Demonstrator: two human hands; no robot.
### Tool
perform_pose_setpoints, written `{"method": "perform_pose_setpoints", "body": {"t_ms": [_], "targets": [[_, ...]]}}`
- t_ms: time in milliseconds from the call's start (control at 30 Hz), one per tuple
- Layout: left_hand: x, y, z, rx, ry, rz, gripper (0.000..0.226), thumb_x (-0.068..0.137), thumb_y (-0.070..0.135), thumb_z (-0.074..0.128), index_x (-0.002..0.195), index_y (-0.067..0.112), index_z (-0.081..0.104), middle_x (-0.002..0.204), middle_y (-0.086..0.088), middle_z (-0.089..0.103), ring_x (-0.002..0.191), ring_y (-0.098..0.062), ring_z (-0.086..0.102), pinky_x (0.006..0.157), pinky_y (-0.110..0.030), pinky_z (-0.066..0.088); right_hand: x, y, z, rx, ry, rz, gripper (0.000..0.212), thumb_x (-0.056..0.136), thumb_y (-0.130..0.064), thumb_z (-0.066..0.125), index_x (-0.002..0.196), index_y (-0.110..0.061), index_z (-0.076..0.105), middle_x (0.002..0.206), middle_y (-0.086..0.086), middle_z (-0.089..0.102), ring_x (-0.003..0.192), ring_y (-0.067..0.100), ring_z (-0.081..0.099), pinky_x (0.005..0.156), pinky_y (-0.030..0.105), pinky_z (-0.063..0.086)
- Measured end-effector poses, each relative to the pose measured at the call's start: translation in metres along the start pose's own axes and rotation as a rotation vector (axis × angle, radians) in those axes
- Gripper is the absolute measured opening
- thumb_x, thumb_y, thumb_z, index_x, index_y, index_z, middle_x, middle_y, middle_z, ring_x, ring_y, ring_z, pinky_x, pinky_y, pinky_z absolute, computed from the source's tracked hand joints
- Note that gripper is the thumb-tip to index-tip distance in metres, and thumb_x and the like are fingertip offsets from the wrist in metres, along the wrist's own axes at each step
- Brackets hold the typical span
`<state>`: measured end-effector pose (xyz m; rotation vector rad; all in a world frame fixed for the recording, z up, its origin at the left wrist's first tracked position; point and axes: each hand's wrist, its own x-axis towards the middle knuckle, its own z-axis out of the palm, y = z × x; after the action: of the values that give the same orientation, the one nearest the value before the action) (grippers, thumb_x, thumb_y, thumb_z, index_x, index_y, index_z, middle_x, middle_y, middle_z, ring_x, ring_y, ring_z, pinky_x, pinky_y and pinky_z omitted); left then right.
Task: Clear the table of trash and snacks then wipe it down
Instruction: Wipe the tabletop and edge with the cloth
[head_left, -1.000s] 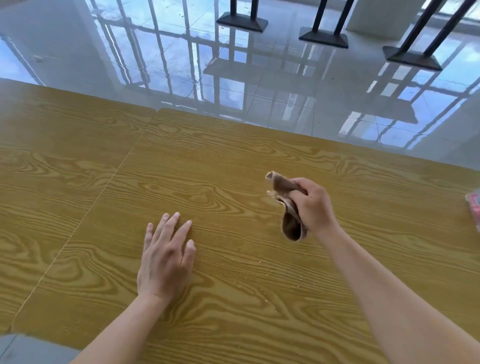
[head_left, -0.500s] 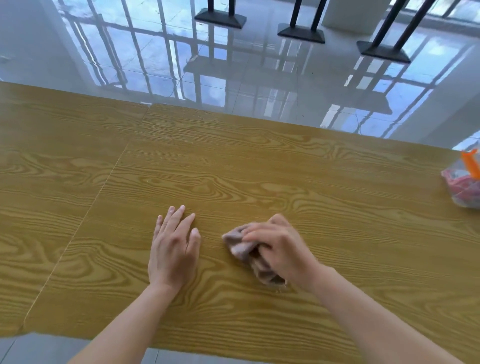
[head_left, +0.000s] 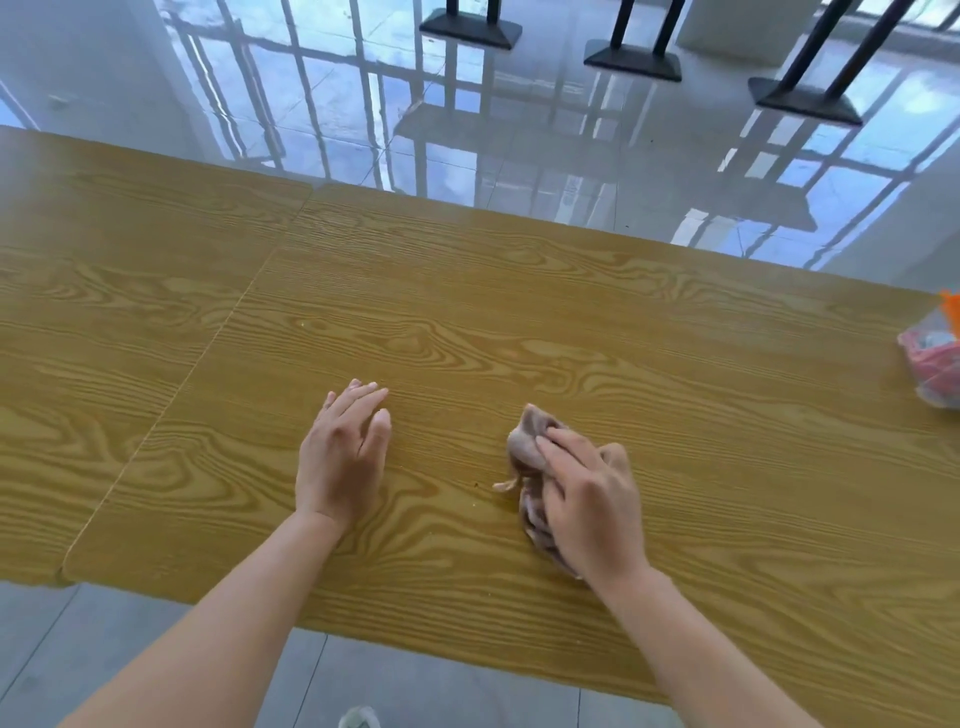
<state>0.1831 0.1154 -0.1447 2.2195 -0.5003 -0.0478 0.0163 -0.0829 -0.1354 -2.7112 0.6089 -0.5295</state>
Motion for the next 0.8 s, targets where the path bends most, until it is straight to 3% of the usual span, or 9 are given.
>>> {"method": "perform_pose_setpoints", "body": {"t_ms": [100, 167, 200, 300, 367, 433, 533, 633, 800], "targets": [[-0.017, 0.005, -0.004, -0.153, 0.059, -0.062, 0.047, 0.096, 0.031, 0.037, 0.124, 0.014, 0.069, 0.132, 0.000, 0.066, 0.132, -0.009, 0.051, 0.114, -0.023, 0.033, 0.005, -0.018, -0.006, 0.281, -0.067, 0.010, 0.034, 0.082, 0.001, 0.064, 0.107, -0.020, 0.076, 0.108, -0.009, 0.074, 0.084, 0.014, 0.059, 0.080, 0.032, 0.050], [-0.039, 0.004, -0.008, -0.238, 0.109, -0.092, 0.046, 0.096, 0.038, 0.037, 0.122, 0.022, 0.071, 0.128, 0.007, 0.068, 0.125, 0.001, 0.054, 0.104, -0.013, 0.037, 0.017, 0.002, -0.027, 0.513, -0.064, 0.160, 0.035, 0.085, -0.003, 0.060, 0.098, -0.031, 0.074, 0.086, -0.015, 0.075, 0.078, 0.005, 0.066, 0.072, 0.023, 0.050], [-0.048, 0.003, -0.008, -0.266, 0.126, -0.097, 0.046, 0.096, 0.039, 0.036, 0.121, 0.024, 0.071, 0.128, 0.008, 0.068, 0.125, 0.002, 0.055, 0.105, -0.016, 0.039, 0.021, 0.020, -0.039, 0.555, -0.022, 0.241, 0.035, 0.086, -0.006, 0.058, 0.097, -0.036, 0.072, 0.082, -0.015, 0.074, 0.076, 0.005, 0.067, 0.069, 0.022, 0.050], [-0.062, -0.001, -0.007, -0.281, 0.156, -0.095, 0.049, 0.096, 0.038, 0.035, 0.121, 0.017, 0.072, 0.128, 0.002, 0.069, 0.128, -0.010, 0.056, 0.111, -0.037, 0.041, 0.021, 0.078, -0.060, 0.343, 0.020, 0.379, 0.022, 0.089, -0.015, 0.062, 0.102, -0.031, 0.071, 0.097, -0.009, 0.073, 0.091, 0.020, 0.066, 0.076, 0.037, 0.050], [-0.061, 0.001, -0.006, -0.237, 0.160, -0.088, 0.050, 0.096, 0.038, 0.034, 0.123, 0.015, 0.070, 0.129, 0.002, 0.068, 0.128, -0.011, 0.056, 0.111, -0.039, 0.041, 0.008, 0.096, -0.057, 0.017, -0.014, 0.354, 0.017, 0.089, -0.022, 0.066, 0.106, -0.019, 0.072, 0.114, 0.003, 0.069, 0.097, 0.033, 0.059, 0.082, 0.040, 0.046], [-0.063, 0.004, -0.003, -0.170, 0.151, -0.048, 0.052, 0.097, 0.036, 0.033, 0.124, 0.012, 0.070, 0.129, 0.007, 0.064, 0.129, -0.008, 0.054, 0.113, -0.033, 0.038, -0.012, 0.088, -0.042, -0.201, -0.011, 0.240, 0.032, 0.085, -0.023, 0.073, 0.115, -0.012, 0.072, 0.121, 0.009, 0.064, 0.095, 0.036, 0.054, 0.084, 0.042, 0.045], [-0.065, 0.004, 0.000, -0.085, 0.126, -0.001, 0.054, 0.096, 0.035, 0.033, 0.126, 0.008, 0.068, 0.129, 0.011, 0.058, 0.129, 0.006, 0.044, 0.115, -0.017, 0.027, -0.026, 0.040, -0.021, -0.156, 0.043, 0.101, 0.033, 0.079, -0.016, 0.077, 0.111, -0.011, 0.074, 0.116, 0.009, 0.066, 0.086, 0.033, 0.053, 0.074, 0.044, 0.051], [-0.064, 0.005, 0.000, -0.035, 0.091, 0.022, 0.056, 0.094, 0.036, 0.034, 0.127, 0.007, 0.067, 0.134, 0.001, 0.062, 0.131, 0.001, 0.044, 0.118, -0.031, 0.030, -0.018, 0.013, -0.022, 0.031, 0.037, 0.002, 0.025, 0.078, -0.001, 0.073, 0.101, -0.010, 0.077, 0.107, 0.007, 0.071, 0.085, 0.032, 0.059, 0.075, 0.041, 0.052], [-0.066, 0.001, 0.001, 0.004, 0.059, 0.052, 0.056, 0.094, 0.038, 0.035, 0.128, 0.007, 0.067, 0.137, -0.004, 0.062, 0.136, -0.013, 0.047, 0.119, -0.040, 0.030, -0.043, 0.087, -0.075, 0.011, 0.182, 0.277, 0.029, 0.081, 0.002, 0.070, 0.108, -0.007, 0.074, 0.110, 0.008, 0.070, 0.098, 0.032, 0.061, 0.087, 0.046, 0.050]]}}
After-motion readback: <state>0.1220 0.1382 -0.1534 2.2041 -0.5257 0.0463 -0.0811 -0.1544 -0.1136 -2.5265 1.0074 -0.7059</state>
